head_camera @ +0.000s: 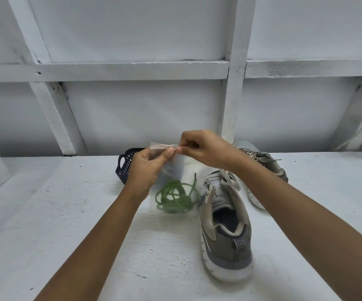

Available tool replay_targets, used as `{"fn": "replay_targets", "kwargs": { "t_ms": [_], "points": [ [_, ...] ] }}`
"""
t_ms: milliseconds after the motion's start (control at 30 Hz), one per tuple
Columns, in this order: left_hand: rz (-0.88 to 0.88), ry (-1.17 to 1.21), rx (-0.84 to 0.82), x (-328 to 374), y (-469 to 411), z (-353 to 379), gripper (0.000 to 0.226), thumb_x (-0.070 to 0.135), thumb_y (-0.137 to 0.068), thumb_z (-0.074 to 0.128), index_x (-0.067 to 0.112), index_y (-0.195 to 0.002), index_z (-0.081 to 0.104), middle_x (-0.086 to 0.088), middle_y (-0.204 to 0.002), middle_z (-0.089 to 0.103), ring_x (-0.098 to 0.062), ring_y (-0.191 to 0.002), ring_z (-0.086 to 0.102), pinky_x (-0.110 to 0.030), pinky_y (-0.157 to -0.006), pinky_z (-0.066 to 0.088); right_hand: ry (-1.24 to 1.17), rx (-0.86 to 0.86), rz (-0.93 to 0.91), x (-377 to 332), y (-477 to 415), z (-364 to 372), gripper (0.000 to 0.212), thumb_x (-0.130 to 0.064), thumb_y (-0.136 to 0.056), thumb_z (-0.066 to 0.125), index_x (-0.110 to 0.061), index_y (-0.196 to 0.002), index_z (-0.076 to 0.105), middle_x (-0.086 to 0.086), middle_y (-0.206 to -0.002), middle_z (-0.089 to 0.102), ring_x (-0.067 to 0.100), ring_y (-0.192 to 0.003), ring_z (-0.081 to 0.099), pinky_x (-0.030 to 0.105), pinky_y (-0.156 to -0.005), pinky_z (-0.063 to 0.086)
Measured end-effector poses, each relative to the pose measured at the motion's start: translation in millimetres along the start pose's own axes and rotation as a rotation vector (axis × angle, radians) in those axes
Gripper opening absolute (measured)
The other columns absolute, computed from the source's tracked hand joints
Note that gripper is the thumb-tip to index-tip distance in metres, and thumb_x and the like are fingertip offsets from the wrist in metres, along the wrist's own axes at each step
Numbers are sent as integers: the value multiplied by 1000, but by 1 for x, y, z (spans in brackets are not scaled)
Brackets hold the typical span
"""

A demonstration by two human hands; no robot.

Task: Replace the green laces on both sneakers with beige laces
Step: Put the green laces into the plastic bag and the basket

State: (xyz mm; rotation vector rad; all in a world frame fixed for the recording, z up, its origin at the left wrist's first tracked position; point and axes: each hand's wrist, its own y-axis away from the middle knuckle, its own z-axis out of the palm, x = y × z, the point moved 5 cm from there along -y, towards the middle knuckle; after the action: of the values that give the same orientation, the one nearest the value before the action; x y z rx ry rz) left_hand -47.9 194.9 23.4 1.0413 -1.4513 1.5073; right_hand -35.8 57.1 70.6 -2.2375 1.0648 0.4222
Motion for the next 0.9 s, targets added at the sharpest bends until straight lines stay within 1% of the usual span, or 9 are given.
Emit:
{"fn": "replay_targets", "kwargs": {
  "t_ms": [167,300,367,467,600,700,767,833,900],
  "points": [
    [-58,-41,-16,-5,0,-11,32,37,-76,65,13,-97,72,2,-91,73,-12,-89,67,-35,-90,52,-36,52,-22,1,1,-1,15,-18,-90,63,-9,-79,61,-9,-51,40,7,-47,37,16,-48,27],
    [-35,-38,187,-17,-2,-35,43,62,-80,49,30,-104,62,6,-108,66,-10,-103,61,-37,-98,46,-177,225,-37,-2,-6,-21,13,-15,-89,64,-14,-76,60,-10,-41,37,5,-42,37,23,-50,36],
    [-103,88,274,-22,0,-41,40,57,-89,39,28,-112,53,2,-112,61,-8,-99,59,-33,-94,47,-279,345,-25,-3,-12,-36,13,-12,-90,63,-14,-78,58,-11,-43,38,2,-38,41,19,-47,36],
    [-239,264,200,-32,-4,-41,61,63,-80,41,23,-126,43,0,-113,62,-13,-97,62,-37,-87,50,-461,510,53,11,-19,-47,14,-11,-91,60,-10,-78,57,-8,-48,43,1,-38,40,17,-42,33],
    [-500,386,41,-46,-5,-33,65,37,-79,65,16,-136,41,-16,-123,60,-27,-89,66,-38,-68,58,-641,588,211,42,-23,-28,21,-12,-95,54,-15,-74,54,-6,-50,43,-1,-36,35,15,-37,30],
    [-519,381,96,-54,-9,-35,55,1,-86,61,13,-136,41,-19,-127,56,-27,-88,64,-32,-54,58,-613,599,332,67,-21,-12,21,-15,-95,54,-16,-74,54,0,-57,45,1,-39,38,19,-41,32],
    [-415,309,168,-53,-19,-48,61,-7,-84,60,21,-134,39,-17,-124,50,-29,-95,63,-35,-58,60,-391,541,387,79,-20,-8,15,-19,-95,55,-12,-82,57,3,-68,54,10,-53,48,24,-51,38],
    [-263,42,138,-45,-33,-57,54,-3,-84,64,30,-123,46,-18,-124,49,-32,-104,61,-40,-72,59,-189,480,439,88,-19,-3,18,-24,-96,54,-7,-98,59,7,-83,59,19,-71,54,30,-64,43],
    [-105,-299,102,-34,-48,-63,38,4,-84,67,29,-111,56,-14,-124,54,-27,-106,60,-41,-87,54,-148,446,487,93,-21,3,24,-23,-95,54,-9,-115,51,7,-82,57,23,-74,56,35,-70,46]
  ]
}}
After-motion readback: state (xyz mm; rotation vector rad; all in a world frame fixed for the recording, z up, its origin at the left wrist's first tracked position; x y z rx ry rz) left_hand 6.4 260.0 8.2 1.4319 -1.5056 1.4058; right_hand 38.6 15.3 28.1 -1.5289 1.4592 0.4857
